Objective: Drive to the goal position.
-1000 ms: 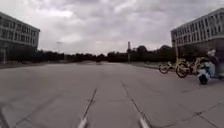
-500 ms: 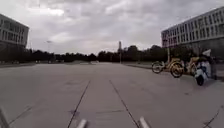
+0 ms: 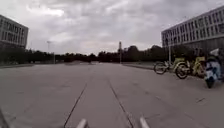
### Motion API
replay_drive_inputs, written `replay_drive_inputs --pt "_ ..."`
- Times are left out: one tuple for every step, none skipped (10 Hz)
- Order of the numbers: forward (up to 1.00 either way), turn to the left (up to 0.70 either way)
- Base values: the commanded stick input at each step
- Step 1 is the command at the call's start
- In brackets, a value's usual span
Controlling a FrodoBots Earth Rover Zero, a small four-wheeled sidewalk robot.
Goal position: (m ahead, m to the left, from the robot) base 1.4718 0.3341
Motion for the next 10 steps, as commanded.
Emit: replay_drive_inputs --pt "0.70 0.24" --pt "0.70 0.35" --pt "0.70 0.35" --pt "0.70 0.14" --pt "0.70 0.00" --pt "0.70 0.00" --pt "0.70 0.00" --pt "0.70 0.00" --pt "0.70 0.00" --pt "0.70 0.00"
